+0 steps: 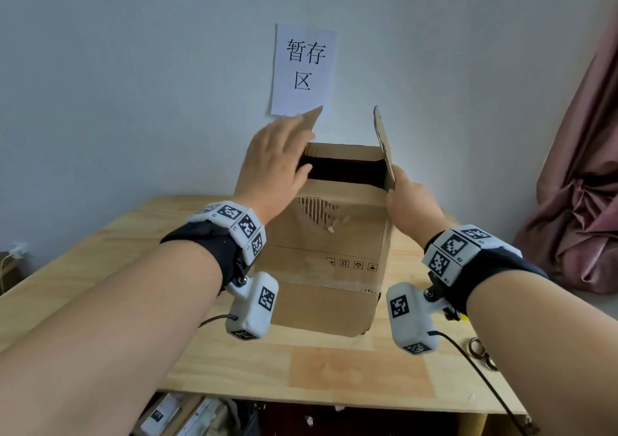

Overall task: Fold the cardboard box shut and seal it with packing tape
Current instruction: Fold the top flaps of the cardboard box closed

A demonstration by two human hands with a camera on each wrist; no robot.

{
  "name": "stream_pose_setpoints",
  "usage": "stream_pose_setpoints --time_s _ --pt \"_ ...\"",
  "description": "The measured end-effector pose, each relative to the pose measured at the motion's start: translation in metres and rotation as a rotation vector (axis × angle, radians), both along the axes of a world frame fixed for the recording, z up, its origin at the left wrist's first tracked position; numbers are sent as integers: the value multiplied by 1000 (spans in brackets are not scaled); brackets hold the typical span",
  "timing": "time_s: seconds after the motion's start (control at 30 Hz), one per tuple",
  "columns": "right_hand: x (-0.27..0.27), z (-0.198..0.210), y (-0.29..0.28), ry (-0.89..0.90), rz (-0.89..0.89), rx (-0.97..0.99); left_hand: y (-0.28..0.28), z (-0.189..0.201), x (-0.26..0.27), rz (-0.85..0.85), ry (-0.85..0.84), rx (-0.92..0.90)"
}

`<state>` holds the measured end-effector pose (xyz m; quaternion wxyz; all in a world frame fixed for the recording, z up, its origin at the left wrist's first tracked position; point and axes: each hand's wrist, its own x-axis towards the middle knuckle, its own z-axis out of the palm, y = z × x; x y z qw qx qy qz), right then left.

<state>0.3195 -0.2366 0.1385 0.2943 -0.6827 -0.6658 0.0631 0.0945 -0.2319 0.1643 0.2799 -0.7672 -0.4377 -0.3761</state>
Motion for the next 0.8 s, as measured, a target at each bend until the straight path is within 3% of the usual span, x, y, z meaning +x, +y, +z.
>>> stream_pose_setpoints --time_s 0.13,0.2,0.3,0.4,0.53,0.67,0.8 --pt "-2 1 -6 97 50 17 -1 4 -6 43 -473 -361" --pt "-2 2 -9 166 57 45 5 1 -11 100 -556 -552" --pt "-2 8 -9 231 44 112 20 -4 -25 178 -530 -728" --pt "-4 16 0 243 44 152 30 -6 -27 85 -484 -826" --pt "-9 23 8 231 11 131 29 -7 -12 18 -345 -831" --pt "-6 17 6 231 16 186 23 -29 3 263 16 -786" --pt "-8 14 4 180 32 191 25 -36 7 284 -26 -731"
